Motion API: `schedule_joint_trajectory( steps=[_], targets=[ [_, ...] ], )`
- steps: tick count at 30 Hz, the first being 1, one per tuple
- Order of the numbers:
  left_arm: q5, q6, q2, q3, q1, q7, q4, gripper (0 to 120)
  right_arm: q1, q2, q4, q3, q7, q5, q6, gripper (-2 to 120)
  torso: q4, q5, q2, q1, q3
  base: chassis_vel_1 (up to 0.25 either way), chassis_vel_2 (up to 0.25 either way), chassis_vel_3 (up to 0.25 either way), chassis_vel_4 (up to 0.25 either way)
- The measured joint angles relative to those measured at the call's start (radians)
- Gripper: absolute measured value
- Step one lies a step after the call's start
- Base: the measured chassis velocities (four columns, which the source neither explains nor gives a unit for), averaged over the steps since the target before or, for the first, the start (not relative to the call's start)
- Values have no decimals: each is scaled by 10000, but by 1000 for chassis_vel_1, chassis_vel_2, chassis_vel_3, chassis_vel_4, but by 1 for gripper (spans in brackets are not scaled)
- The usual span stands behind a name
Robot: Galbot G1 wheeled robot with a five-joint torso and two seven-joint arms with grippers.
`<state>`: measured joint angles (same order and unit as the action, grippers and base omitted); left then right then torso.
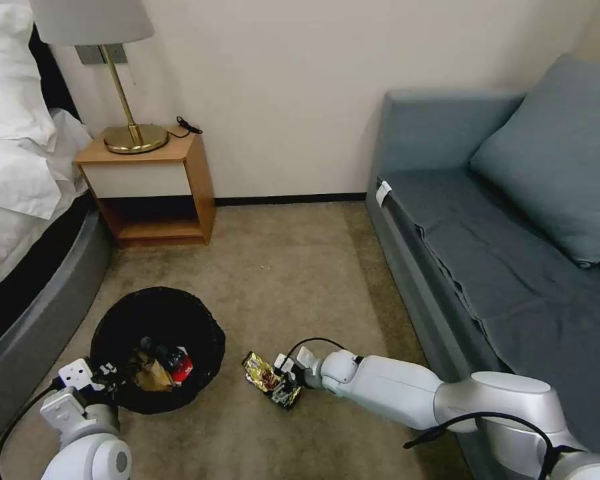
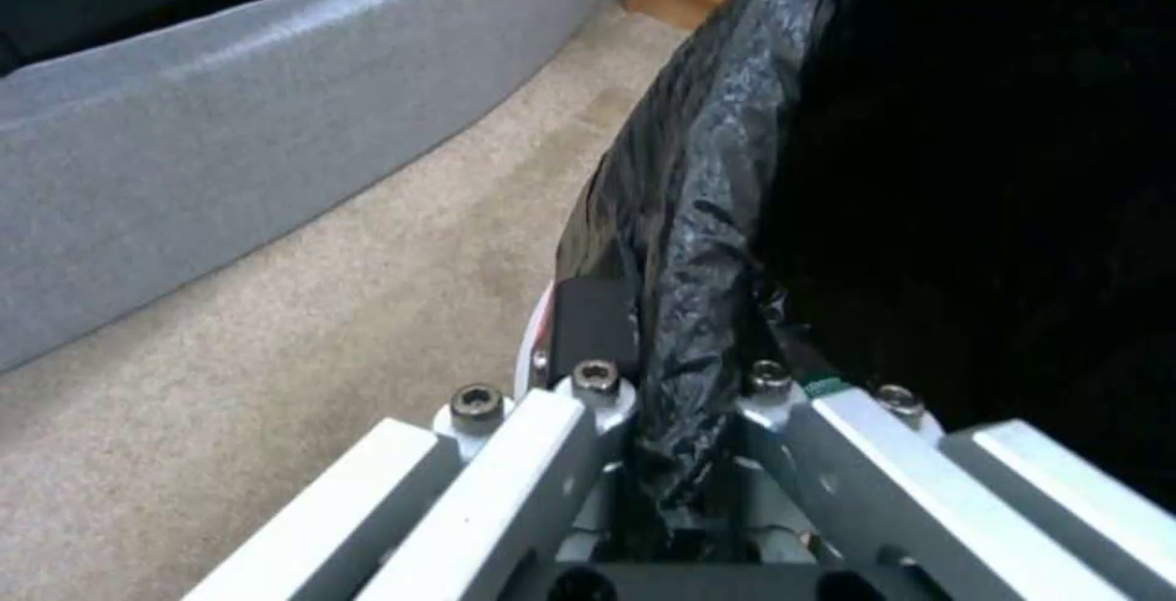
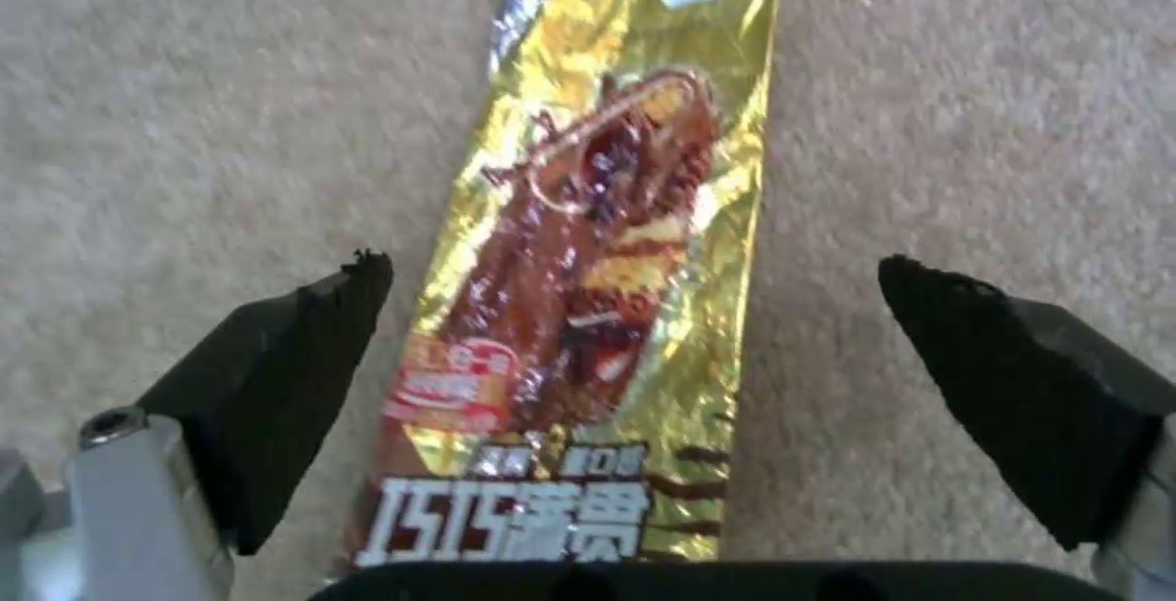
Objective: Pick up the trash bin, then pick up the garbage on the floor and place it into the trash bin.
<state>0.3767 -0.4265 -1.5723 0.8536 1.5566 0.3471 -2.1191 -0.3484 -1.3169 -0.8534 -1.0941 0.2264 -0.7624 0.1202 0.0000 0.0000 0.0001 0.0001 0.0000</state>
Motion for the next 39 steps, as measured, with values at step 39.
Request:
schedule_joint_trajectory(
  steps=[39],
  targets=[
    [-202,259,-25,-37,-76,-104,76,2,-468,-30,354,148,52,699,-752,60,1,0,0,-1,0,0,0,0,0]
  ],
)
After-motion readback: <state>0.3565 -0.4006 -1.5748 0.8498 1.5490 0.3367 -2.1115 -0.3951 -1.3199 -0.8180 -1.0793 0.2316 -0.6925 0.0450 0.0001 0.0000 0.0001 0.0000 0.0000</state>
